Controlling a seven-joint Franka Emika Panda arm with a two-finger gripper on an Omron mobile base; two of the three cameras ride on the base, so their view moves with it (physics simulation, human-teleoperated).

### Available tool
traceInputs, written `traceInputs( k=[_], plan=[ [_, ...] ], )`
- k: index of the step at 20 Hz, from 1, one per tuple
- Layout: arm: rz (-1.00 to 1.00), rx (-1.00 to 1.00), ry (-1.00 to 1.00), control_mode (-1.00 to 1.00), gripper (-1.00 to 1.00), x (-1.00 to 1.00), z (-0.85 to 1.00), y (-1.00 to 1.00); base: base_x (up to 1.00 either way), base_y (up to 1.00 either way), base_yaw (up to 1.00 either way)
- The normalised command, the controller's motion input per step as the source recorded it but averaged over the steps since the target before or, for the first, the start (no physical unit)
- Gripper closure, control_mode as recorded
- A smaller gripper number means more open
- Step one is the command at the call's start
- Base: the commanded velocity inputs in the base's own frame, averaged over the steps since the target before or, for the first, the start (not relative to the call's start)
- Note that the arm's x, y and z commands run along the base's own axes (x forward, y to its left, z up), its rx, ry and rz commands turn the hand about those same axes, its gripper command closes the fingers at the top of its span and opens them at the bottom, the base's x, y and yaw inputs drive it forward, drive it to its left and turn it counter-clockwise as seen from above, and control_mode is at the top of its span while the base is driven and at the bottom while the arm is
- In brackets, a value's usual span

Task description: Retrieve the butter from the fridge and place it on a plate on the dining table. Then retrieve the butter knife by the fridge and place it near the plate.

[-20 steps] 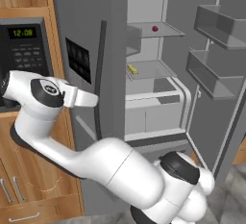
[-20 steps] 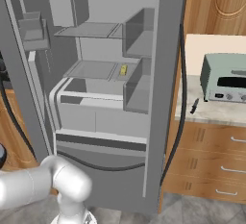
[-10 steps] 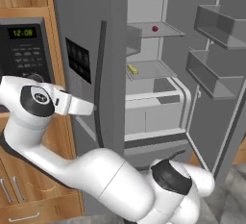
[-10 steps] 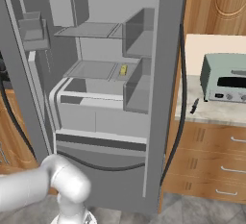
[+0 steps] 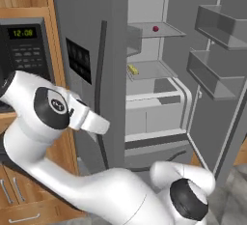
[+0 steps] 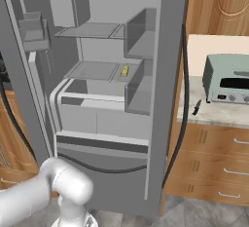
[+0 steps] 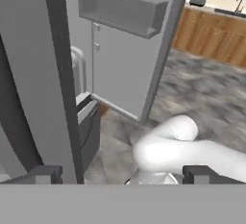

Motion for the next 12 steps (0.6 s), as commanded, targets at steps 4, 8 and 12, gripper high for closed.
traceInputs(
  k=[4,8,12],
  plan=[
    [0.12,0.36,-0.09,-1.00,-1.00,-0.73,0.00,-0.82,0.00,0.00,0.00],
    [0.15,0.42,-0.02,-1.00,-1.00,-0.40,0.00,-0.92,0.00,0.00,0.00],
    [0.06,0.41,0.02,-1.00,-1.00,-0.03,0.01,-0.88,0.00,0.00,0.00]
  ],
)
